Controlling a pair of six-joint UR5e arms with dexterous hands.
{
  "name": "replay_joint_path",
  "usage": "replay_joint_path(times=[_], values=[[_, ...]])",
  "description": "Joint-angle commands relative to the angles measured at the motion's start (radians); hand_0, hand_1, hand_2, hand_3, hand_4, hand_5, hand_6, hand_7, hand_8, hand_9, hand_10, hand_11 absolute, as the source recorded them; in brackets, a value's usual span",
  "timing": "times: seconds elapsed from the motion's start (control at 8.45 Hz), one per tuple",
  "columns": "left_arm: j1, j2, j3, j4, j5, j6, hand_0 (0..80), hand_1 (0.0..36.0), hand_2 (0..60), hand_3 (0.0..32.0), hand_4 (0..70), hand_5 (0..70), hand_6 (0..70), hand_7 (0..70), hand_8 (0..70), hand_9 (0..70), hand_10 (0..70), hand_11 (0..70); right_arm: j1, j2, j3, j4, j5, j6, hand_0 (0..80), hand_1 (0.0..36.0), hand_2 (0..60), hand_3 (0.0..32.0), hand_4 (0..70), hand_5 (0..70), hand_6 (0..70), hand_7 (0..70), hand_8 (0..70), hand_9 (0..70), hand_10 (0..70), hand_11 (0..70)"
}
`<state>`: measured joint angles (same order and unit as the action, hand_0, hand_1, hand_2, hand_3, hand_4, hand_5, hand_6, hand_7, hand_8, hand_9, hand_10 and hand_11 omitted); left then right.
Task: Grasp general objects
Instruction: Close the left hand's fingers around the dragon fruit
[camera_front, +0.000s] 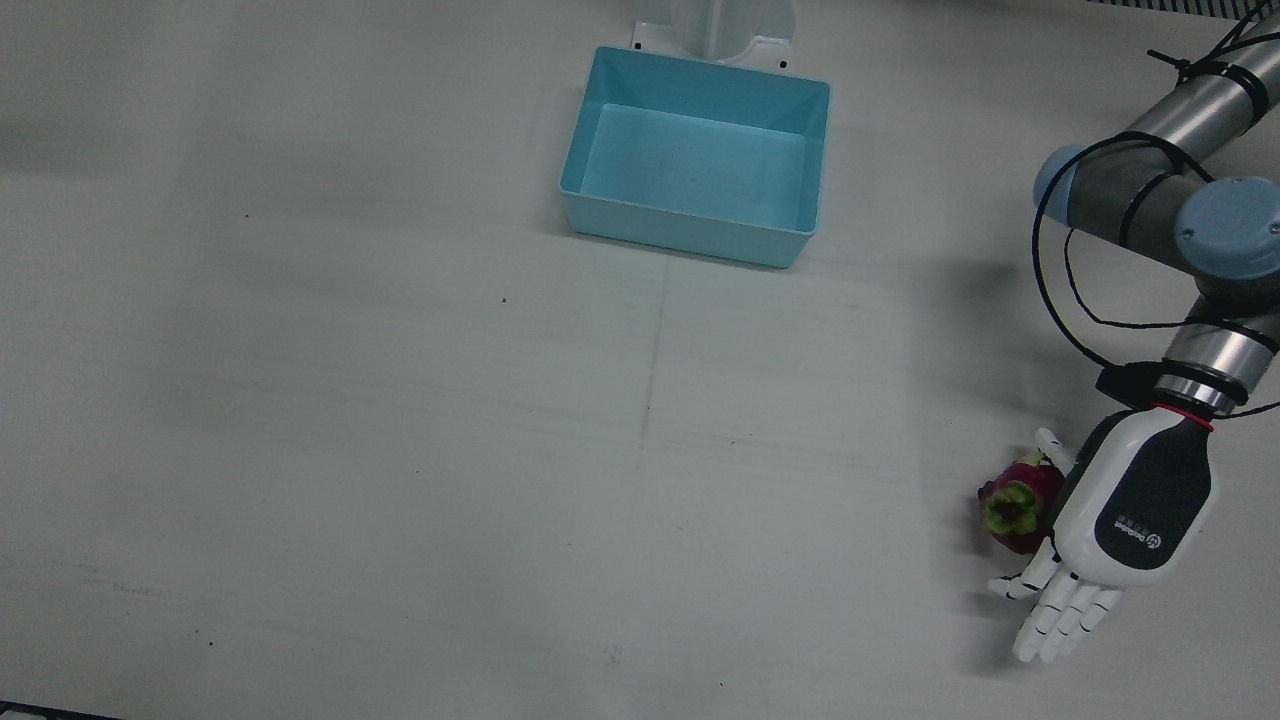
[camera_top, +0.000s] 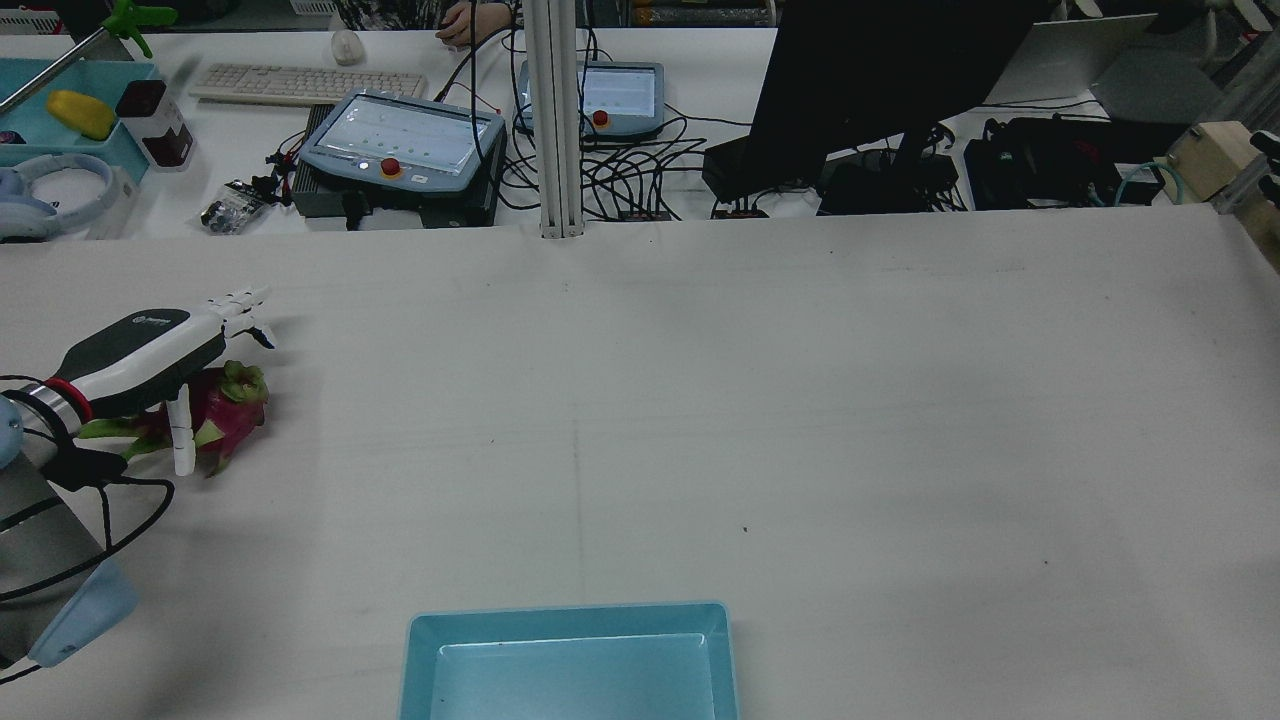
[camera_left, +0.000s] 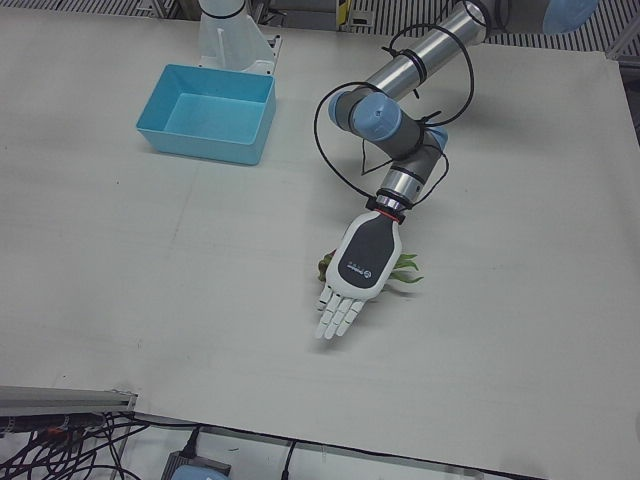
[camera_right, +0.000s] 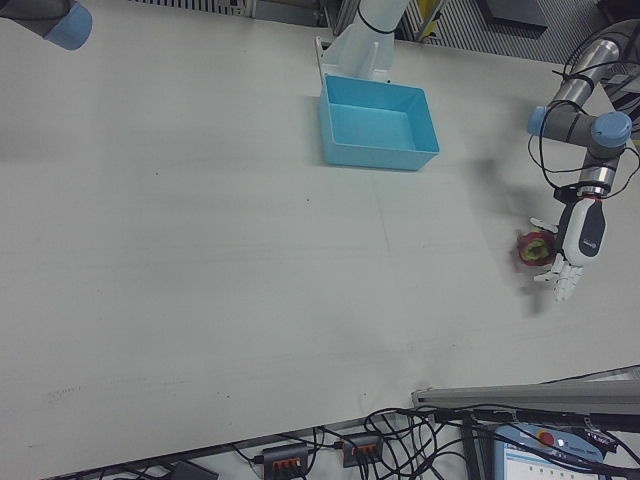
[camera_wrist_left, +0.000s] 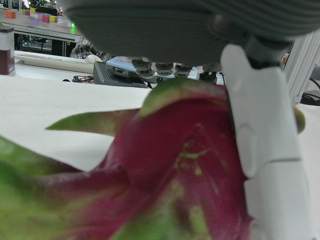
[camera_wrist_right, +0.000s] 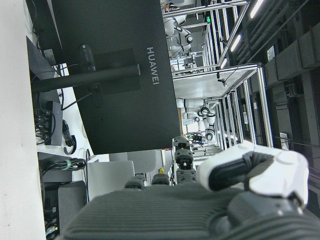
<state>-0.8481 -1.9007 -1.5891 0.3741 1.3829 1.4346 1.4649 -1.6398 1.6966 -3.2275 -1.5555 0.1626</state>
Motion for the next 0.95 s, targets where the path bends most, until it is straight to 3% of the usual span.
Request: replay_joint_path(times=[0.0,0.24,0.35,0.47,0.59,0.83], values=[[0.04,0.009,0.004,-0.001,-0.016,0.001,56.2,36.0,60.0,0.0,0.9,34.4,2.7,6.5,3.8,0.0,1.9,6.2,0.0,0.0,0.0,0.0,0.0,0.0,0.0,0.0,0.0,0.0,0.0,0.0,0.0,0.0,0.0,0.0,0.0,0.0],[0.038,0.008,0.0,0.0,-0.025,0.001,55.7,36.0,60.0,0.0,2.5,35.8,4.2,9.4,4.6,0.6,2.0,6.2,0.0,0.0,0.0,0.0,0.0,0.0,0.0,0.0,0.0,0.0,0.0,0.0,0.0,0.0,0.0,0.0,0.0,0.0],[0.04,0.006,-0.002,0.002,-0.027,0.003,55.0,36.0,60.0,0.0,5.0,42.4,4.8,11.4,5.6,2.0,2.0,6.1,0.0,0.0,0.0,0.0,0.0,0.0,0.0,0.0,0.0,0.0,0.0,0.0,0.0,0.0,0.0,0.0,0.0,0.0],[0.04,0.003,-0.002,0.002,-0.027,0.003,54.0,36.0,60.0,0.0,8.4,52.3,4.1,10.2,5.8,1.5,1.7,5.2,0.0,0.0,0.002,-0.002,0.0,0.0,0.0,0.0,0.0,0.0,0.0,0.0,0.0,0.0,0.0,0.0,0.0,0.0],[0.04,0.002,-0.002,0.002,-0.027,0.013,52.9,34.0,60.0,0.0,17.6,70.0,3.9,8.0,5.5,0.2,0.5,2.9,0.0,0.0,0.002,0.0,0.0,0.0,0.0,0.0,0.0,0.0,0.0,0.0,0.0,0.0,0.0,0.0,0.0,0.0],[0.04,-0.008,-0.002,0.006,-0.027,0.058,52.5,31.8,60.0,0.0,24.6,70.0,8.6,12.8,7.1,1.8,0.5,2.6,0.0,0.0,0.002,-0.002,0.0,0.0,0.0,0.0,0.0,0.0,0.0,0.0,0.0,0.0,0.0,0.0,0.0,0.0]])
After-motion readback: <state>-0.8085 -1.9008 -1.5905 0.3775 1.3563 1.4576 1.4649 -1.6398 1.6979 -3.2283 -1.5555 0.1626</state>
